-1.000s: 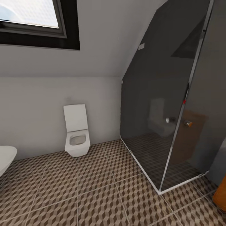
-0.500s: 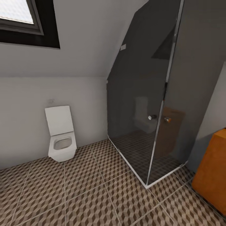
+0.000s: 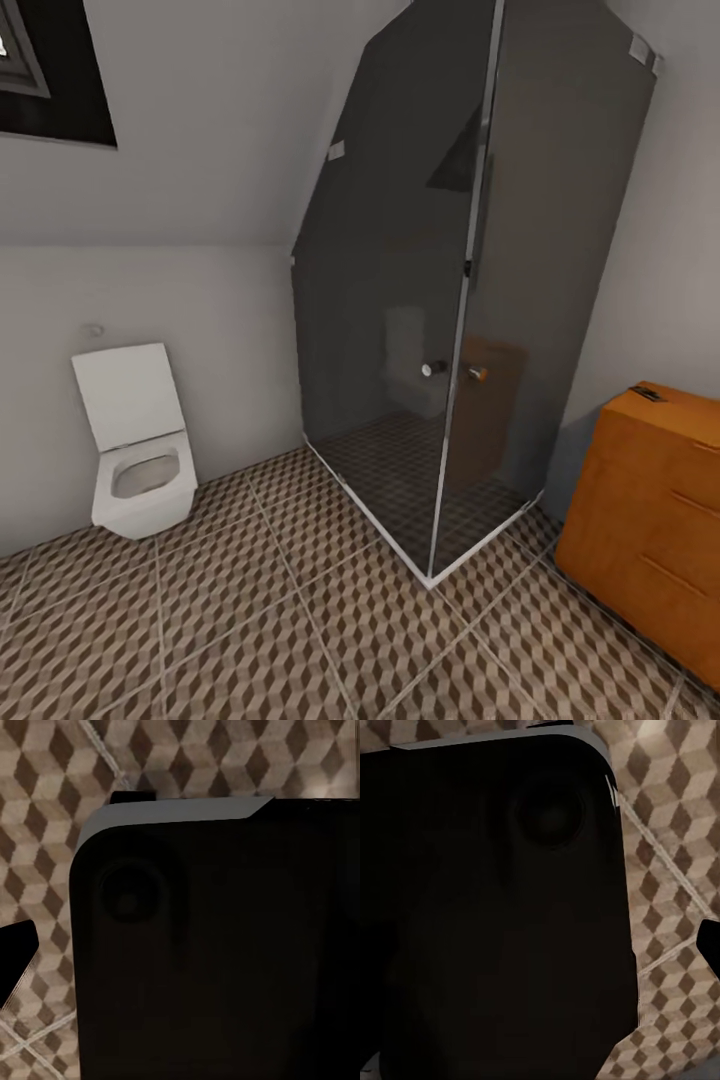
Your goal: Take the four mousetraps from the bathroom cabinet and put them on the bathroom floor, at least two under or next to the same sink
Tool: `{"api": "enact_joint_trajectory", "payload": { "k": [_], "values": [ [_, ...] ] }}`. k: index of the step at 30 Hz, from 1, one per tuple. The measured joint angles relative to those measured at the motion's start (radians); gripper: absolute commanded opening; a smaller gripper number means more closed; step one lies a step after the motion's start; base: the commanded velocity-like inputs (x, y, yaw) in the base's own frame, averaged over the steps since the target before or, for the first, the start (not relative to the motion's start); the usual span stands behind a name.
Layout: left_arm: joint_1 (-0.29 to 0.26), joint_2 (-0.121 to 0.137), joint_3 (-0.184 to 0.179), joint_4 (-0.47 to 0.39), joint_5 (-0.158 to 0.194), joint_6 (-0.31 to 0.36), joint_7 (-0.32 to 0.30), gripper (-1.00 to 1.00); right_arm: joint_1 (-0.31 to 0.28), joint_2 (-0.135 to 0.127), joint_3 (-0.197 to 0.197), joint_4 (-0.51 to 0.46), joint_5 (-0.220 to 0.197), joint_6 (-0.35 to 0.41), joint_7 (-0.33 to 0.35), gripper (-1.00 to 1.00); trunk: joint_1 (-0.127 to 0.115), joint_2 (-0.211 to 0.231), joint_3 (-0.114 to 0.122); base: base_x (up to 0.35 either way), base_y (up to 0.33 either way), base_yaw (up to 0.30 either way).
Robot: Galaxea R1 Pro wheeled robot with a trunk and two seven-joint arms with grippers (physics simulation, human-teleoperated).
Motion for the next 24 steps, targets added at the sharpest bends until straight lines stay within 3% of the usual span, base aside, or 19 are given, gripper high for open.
{"api": "enact_joint_trajectory", "payload": {
  "k": [24],
  "values": [
    [0.000,0.002,0.002,-0.001,-0.002,0.000,0.002,1.00,0.000,-0.001,0.000,0.001,-0.001,0.000,0.000,1.00,0.000,0.000,0.001,0.000,0.000,-0.295]
  ]
}}
